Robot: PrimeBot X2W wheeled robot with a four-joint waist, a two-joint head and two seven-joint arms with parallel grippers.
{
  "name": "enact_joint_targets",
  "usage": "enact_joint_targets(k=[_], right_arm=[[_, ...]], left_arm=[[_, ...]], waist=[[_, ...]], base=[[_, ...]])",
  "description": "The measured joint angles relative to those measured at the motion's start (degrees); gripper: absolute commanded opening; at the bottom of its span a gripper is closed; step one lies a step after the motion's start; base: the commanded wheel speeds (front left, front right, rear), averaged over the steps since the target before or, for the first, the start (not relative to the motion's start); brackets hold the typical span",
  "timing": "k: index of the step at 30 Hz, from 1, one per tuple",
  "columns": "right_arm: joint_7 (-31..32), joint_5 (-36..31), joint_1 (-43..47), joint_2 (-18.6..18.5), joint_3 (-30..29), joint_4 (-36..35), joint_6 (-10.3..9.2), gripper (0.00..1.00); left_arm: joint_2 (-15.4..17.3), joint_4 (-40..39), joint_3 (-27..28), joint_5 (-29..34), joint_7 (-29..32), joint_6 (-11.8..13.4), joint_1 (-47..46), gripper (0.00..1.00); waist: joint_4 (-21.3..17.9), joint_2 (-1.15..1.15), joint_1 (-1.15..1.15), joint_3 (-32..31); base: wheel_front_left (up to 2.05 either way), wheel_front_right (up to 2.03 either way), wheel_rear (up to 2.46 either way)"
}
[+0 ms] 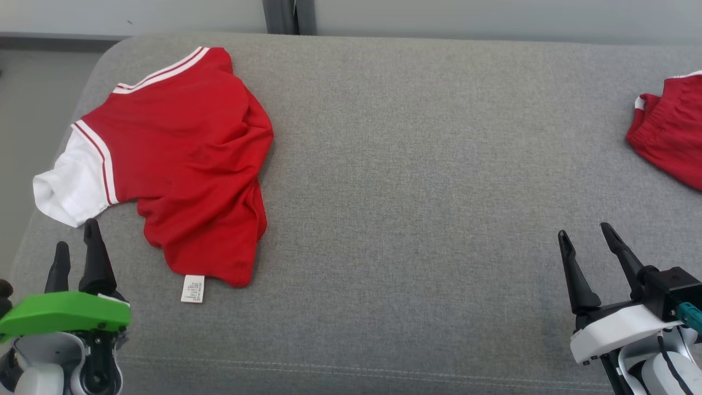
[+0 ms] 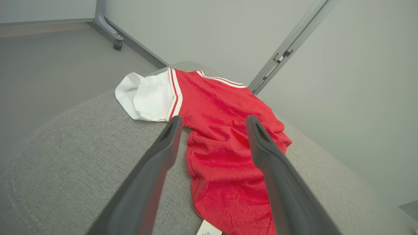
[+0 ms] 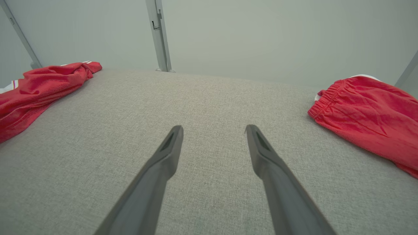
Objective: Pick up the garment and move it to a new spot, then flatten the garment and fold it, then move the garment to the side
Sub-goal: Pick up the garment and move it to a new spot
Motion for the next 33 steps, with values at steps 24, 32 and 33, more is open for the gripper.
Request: enact_joint_targets(k=[24, 32, 33], right_arm=[[1.5, -4.5, -0.8, 1.1, -5.0, -6.7, -0.01, 1.00], [2.1, -5.0, -0.8, 2.3, -5.4, -9.0, -0.01, 1.00], [2.1, -5.1, -0.8, 2.5, -5.4, -9.2, -0.01, 1.00]], left_arm=[[-6.3, 26.1, 23.9, -26.0, 7.9, 0.6, -20.4, 1.00], [-4.2, 30.9, 25.8, -26.0, 8.6, 0.6, -25.2, 1.00], [-3.6, 31.5, 26.1, -26.0, 8.6, 0.6, -25.9, 1.00]], waist=[[-8.0, 0.00, 0.00, 11.4], [-8.7, 0.00, 0.00, 13.8], [-8.8, 0.00, 0.00, 14.3]], base=[[0.00, 0.00, 0.00], [0.00, 0.00, 0.00], [0.00, 0.00, 0.00]])
